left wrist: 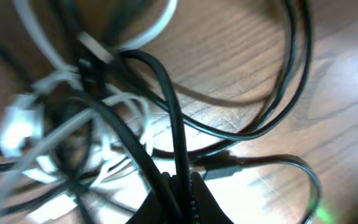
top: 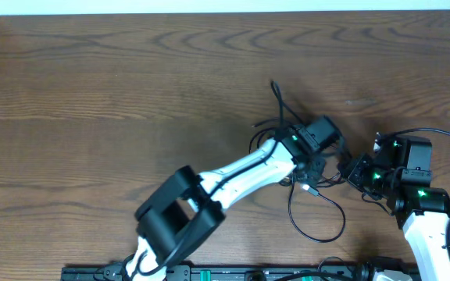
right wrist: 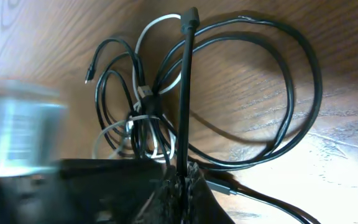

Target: Untangle cables

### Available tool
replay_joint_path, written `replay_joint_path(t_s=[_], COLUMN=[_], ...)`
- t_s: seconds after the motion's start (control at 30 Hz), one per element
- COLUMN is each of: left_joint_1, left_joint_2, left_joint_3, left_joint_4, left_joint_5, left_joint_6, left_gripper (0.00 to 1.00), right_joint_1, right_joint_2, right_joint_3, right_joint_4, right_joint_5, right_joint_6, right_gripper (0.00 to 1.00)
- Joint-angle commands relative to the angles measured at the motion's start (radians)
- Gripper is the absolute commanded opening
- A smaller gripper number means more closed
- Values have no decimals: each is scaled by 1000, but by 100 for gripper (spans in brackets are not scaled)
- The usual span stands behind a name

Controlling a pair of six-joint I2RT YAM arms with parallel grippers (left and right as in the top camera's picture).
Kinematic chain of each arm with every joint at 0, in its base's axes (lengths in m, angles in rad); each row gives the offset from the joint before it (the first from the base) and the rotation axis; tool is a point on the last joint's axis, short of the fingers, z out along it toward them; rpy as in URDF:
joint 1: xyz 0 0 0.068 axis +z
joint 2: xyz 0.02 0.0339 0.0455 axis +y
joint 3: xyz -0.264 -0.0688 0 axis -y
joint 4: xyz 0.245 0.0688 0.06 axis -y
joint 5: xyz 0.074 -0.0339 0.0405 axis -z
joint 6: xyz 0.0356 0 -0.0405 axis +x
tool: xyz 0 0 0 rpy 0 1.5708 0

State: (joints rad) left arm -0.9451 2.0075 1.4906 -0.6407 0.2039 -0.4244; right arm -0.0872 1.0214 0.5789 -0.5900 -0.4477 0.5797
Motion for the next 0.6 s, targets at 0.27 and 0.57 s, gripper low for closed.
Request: replay_joint_path(t_s=[0.27, 0.57], left_joint_1=[84, 102], left_joint_2=[-207, -211], left_joint_3=[-4, -4], left_joint_4=[-28, -5], left_joint_5=[3, 156], left_joint_6=[-84, -257], left_gripper=[8, 8], right_joint_1=[4, 4], right_joint_2=[-9, -9], right_joint_3=[12, 12], right_joint_4=[-12, 55], right_joint_5=[-4, -143], right_joint_6=[26, 340], right_gripper=[1, 1])
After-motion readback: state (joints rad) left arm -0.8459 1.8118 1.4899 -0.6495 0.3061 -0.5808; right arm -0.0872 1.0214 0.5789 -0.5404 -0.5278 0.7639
